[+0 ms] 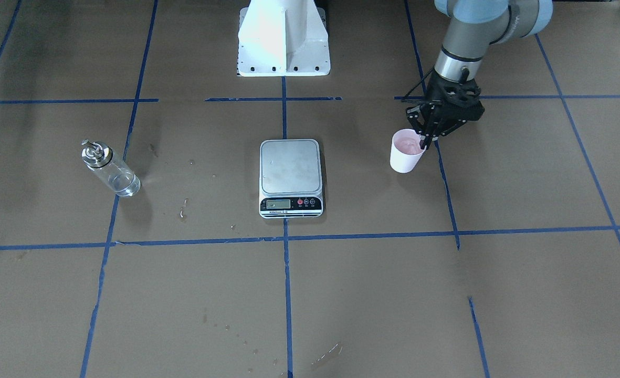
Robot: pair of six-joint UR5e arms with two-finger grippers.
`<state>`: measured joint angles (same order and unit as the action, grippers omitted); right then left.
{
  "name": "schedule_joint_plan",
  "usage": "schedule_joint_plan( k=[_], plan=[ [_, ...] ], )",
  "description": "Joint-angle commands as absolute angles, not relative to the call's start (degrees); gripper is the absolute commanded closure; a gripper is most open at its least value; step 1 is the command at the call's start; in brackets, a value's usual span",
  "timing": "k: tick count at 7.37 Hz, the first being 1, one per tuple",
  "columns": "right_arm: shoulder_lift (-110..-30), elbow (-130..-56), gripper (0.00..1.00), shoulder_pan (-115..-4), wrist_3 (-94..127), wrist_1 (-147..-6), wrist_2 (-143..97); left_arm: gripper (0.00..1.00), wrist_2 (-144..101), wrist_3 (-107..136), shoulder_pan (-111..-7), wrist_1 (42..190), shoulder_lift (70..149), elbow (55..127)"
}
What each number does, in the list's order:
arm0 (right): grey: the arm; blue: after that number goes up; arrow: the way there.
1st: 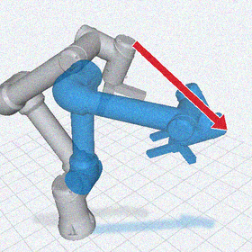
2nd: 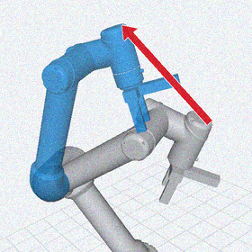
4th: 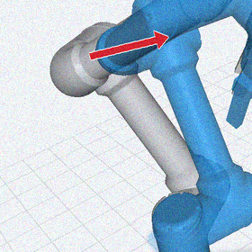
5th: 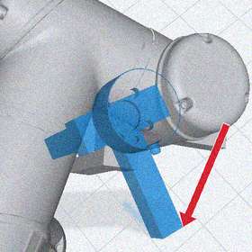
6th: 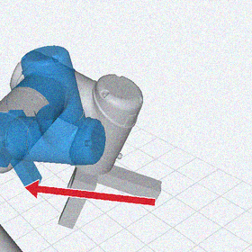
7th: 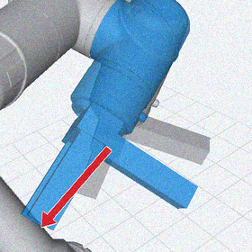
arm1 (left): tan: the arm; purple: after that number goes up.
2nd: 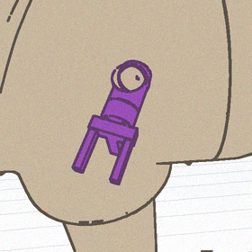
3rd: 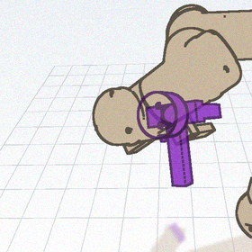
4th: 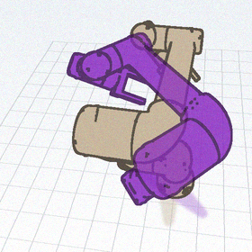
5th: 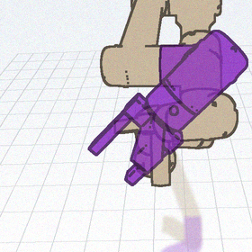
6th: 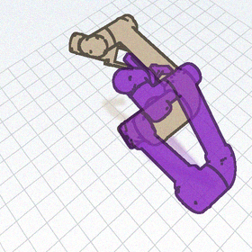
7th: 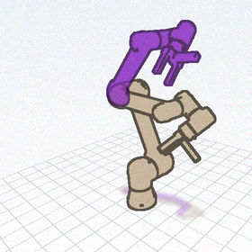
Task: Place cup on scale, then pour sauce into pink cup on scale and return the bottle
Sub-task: 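Carry the pink cup with the left gripper onto the scale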
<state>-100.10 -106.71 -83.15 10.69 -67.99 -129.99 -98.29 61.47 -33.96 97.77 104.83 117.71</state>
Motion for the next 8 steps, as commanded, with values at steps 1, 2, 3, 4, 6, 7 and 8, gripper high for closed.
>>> schedule_joint_plan(
  k=[1,2,3,4,6,7,8],
  plan=[
    [-100.1,-106.7,0.0,-83.1,10.8,-68.0,-130.0,1.0,-103.1,62.0,-33.2,83.8,121.3,115.0],
    [-100.1,-106.7,0.0,-83.1,10.9,-68.0,-130.0,1.0,-103.7,62.2,-33.2,83.4,126.2,110.0],
    [-100.1,-106.7,0.0,-83.1,10.9,-68.0,-130.0,1.0,-103.7,63.9,-32.8,83.9,131.1,103.6],
    [-100.1,-106.7,0.0,-83.1,11.0,-68.0,-130.0,1.0,-103.8,65.0,-32.3,84.2,135.0,98.8],
    [-100.1,-106.6,0.0,-83.1,10.9,-68.0,-130.0,1.0,-103.8,65.0,-30.8,86.3,135.7,97.0],
    [-100.1,-106.6,0.0,-83.1,10.9,-68.0,-130.0,1.0,-103.7,64.7,-30.3,86.8,135.6,96.5],
    [-100.1,-106.6,0.0,-83.1,11.0,-68.0,-130.0,1.0,-103.7,64.6,-29.5,86.9,135.5,96.3]
  ],
)
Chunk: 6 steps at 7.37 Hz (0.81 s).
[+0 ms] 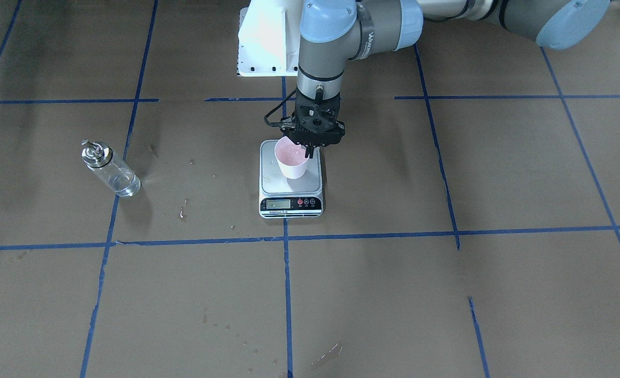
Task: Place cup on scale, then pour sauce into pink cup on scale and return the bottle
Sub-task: 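Carry the pink cup with the left gripper onto the scale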
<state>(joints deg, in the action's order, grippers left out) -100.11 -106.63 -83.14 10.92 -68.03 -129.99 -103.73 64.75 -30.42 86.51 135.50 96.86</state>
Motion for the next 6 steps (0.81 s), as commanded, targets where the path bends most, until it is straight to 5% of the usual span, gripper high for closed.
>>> schedule_joint_plan(
  k=[1,2,3,6],
  plan=[
    [-100.1,-106.6,0.0,-83.1,11.0,-68.0,-130.0,1.0,-103.7,64.5,-29.3,86.9,135.4,96.3],
    [-100.1,-106.6,0.0,-83.1,11.0,-68.0,-130.0,1.0,-103.7,64.4,-29.1,86.9,135.3,96.3],
    [-100.1,-106.6,0.0,-83.2,11.1,-68.0,-130.0,0.89,-103.7,64.3,-29.1,86.9,135.2,96.3],
    [-100.1,-106.6,0.0,-83.1,11.2,-68.0,-130.0,0.37,-103.6,62.7,-29.1,86.9,135.0,96.3]
  ],
)
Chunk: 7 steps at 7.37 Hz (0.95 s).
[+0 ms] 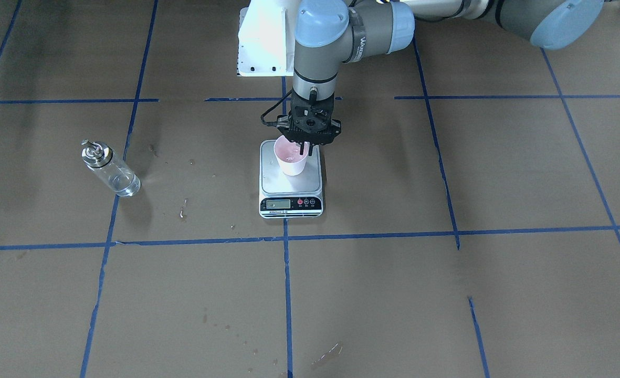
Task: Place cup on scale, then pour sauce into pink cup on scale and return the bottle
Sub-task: 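Release the pink cup and withdraw the left gripper away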
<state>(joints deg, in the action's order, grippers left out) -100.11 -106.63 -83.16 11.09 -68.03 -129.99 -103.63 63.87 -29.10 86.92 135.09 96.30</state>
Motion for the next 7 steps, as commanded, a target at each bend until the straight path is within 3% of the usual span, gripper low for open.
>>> schedule_joint_plan(
  k=[1,3,5,7],
  plan=[
    [-100.2,-106.6,0.0,-83.1,11.2,-68.0,-130.1,0.0,-103.4,59.8,-29.3,86.7,134.7,97.0],
    [-100.1,-107.0,0.0,-83.1,12.5,-68.0,-131.3,0.0,-103.6,50.8,-33.1,86.2,129.2,103.3],
    [-100.1,-110.5,0.0,-81.3,19.7,-68.2,-134.5,0.0,-104.6,36.3,-41.2,85.9,117.7,115.5],
    [-100.1,-116.0,0.0,-75.2,31.1,-68.3,-134.6,0.0,-110.2,16.2,-55.1,86.1,108.5,117.9]
  ],
)
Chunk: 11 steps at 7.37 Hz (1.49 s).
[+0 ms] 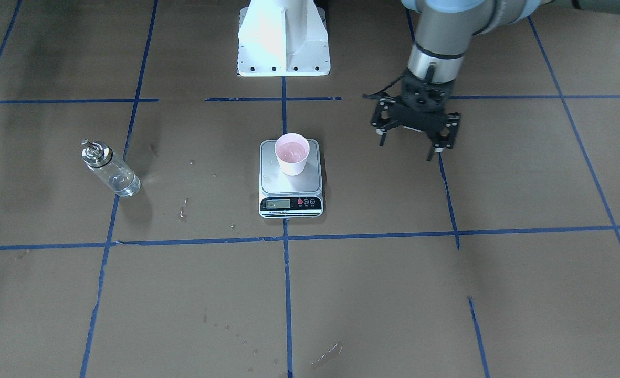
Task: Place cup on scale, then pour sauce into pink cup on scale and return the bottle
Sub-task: 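Release the pink cup and withdraw the left gripper away, then move the right gripper to the glass sauce bottle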
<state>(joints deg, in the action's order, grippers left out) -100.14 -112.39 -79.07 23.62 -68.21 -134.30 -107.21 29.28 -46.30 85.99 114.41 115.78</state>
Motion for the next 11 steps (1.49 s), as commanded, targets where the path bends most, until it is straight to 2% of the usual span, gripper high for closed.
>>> schedule_joint_plan(
  k=[1,3,4,6,8,9,10,11],
  plan=[
    [-100.0,-120.1,0.0,-70.9,38.2,-68.3,-134.0,0.0,-116.1,9.7,-64.9,85.9,106.1,117.1],
    [-99.6,-129.2,0.0,-58.6,57.1,-68.4,-127.1,0.0,-125.1,5.4,-80.0,85.9,99.5,110.8],
    [-99.5,-131.6,0.0,-51.8,63.3,-68.4,-122.0,0.0,-124.7,4.8,-83.3,86.1,97.8,106.6],
    [-100.4,-134.1,0.0,-35.1,73.1,-69.0,-102.8,0.0,-125.3,-13.6,-93.6,86.7,93.3,100.2],
    [-100.9,-133.6,0.0,-24.6,78.5,-68.4,-90.9,0.0,-126.0,-13.6,-93.9,86.7,87.0,99.9],
    [-101.1,-131.9,0.0,-19.2,80.1,-67.9,-83.4,0.0,-134.1,-12.1,-93.9,86.9,83.9,99.9],
    [-101.1,-127.1,0.0,-14.5,81.4,-62.1,-73.7,0.0,-136.6,-11.8,-93.7,87.3,83.2,99.9],
    [-101.2,-119.0,0.0,-12.1,81.3,-52.2,-66.7,0.0,-136.6,-11.8,-93.7,87.3,83.1,99.9]
  ],
)
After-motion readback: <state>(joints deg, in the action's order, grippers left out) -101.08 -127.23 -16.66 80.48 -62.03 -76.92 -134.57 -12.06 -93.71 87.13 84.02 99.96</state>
